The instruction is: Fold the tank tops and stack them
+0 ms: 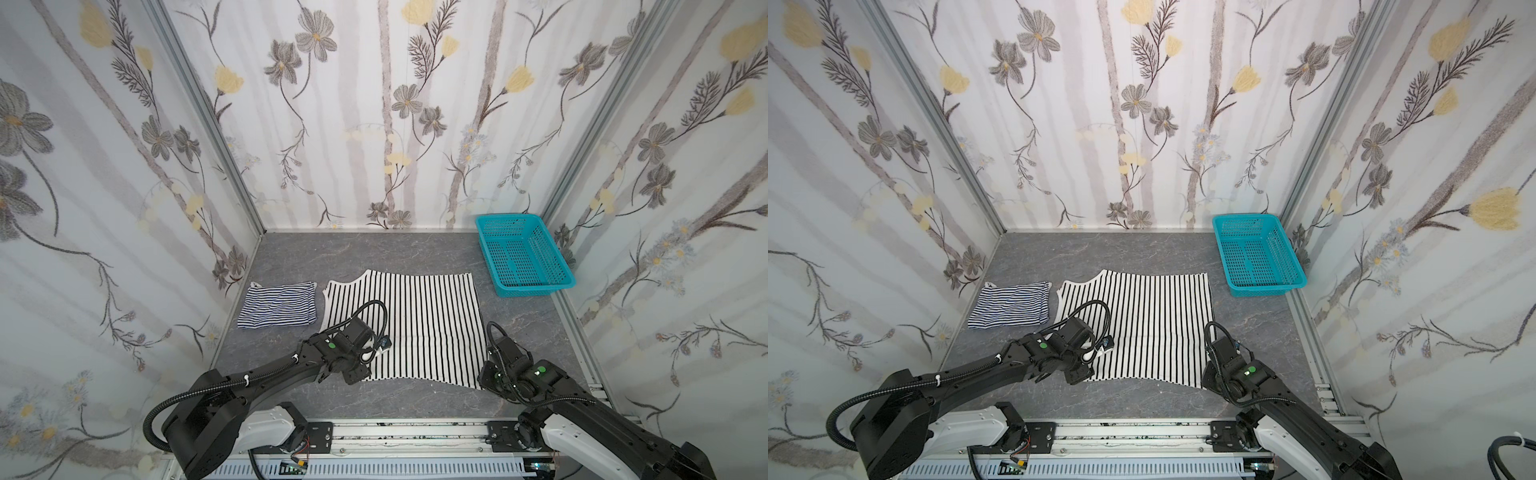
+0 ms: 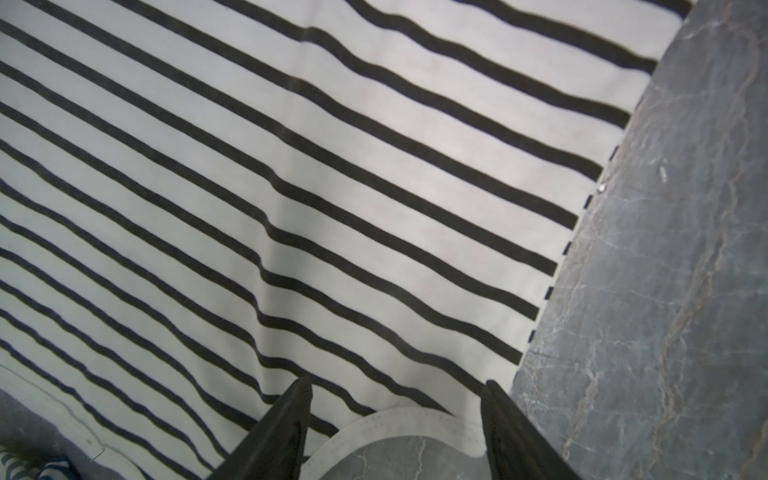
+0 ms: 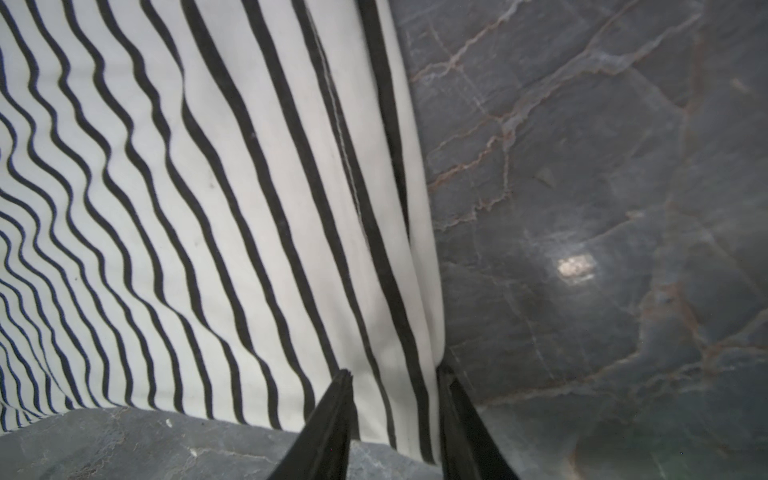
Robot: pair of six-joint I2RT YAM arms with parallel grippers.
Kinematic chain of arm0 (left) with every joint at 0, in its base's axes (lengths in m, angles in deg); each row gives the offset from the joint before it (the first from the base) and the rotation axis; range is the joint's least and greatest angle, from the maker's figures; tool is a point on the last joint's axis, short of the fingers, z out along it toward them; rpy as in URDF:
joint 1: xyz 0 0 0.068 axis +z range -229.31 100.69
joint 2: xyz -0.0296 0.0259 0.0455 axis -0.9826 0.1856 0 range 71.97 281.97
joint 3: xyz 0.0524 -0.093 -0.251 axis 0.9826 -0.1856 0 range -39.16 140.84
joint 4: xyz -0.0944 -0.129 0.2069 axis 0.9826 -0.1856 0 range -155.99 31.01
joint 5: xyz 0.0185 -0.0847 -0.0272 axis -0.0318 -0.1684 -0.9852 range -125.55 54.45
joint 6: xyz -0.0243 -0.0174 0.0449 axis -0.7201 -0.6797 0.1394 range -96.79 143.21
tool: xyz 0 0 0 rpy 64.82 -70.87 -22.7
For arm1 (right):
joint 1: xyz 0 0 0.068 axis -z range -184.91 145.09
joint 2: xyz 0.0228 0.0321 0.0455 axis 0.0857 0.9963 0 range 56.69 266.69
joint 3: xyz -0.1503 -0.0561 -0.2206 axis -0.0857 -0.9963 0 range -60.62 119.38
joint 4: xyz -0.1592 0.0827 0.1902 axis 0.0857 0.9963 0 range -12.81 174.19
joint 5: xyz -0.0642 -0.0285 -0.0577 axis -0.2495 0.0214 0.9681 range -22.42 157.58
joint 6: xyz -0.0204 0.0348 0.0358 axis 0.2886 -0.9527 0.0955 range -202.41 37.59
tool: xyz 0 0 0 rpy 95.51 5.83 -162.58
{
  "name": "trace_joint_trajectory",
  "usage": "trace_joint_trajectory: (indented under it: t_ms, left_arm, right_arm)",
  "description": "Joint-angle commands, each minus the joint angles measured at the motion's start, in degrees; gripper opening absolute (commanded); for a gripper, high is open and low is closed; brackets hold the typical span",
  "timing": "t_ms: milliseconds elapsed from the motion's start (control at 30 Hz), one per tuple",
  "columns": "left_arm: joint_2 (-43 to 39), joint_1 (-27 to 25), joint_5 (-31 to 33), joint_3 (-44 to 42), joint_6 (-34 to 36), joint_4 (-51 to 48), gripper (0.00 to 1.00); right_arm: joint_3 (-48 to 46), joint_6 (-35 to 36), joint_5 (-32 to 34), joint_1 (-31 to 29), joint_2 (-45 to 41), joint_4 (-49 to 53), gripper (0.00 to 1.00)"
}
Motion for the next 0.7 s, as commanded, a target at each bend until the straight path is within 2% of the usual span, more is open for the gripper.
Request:
trace_joint_trajectory:
  t_ms: [0,267,500,667]
  left_arm:
    - [-0.42,0.02,0.76,0.34,0.72,-0.22,0.67]
    - [-0.26,0.02,0.71,0.42,0.81,-0.11,0.67]
    - [0.36,0.03,0.78,1.13,1.04,-0.14,0.66]
    - [0.27,0.11,0.87,1.38,1.00,0.00,0.66]
  right_arm:
    - [-0.04,-1.67,-1.67,-0.43,-0.02,1.40,0.35]
    - [1.16,-2.19,-0.30,-0.65,-3.47,6.94,0.38]
    - [0.00,-2.64,-1.46,-1.62,-3.21,5.54,0.34]
    - [-0.37,-2.72,0.51,-1.49,-2.20,4.54,0.33]
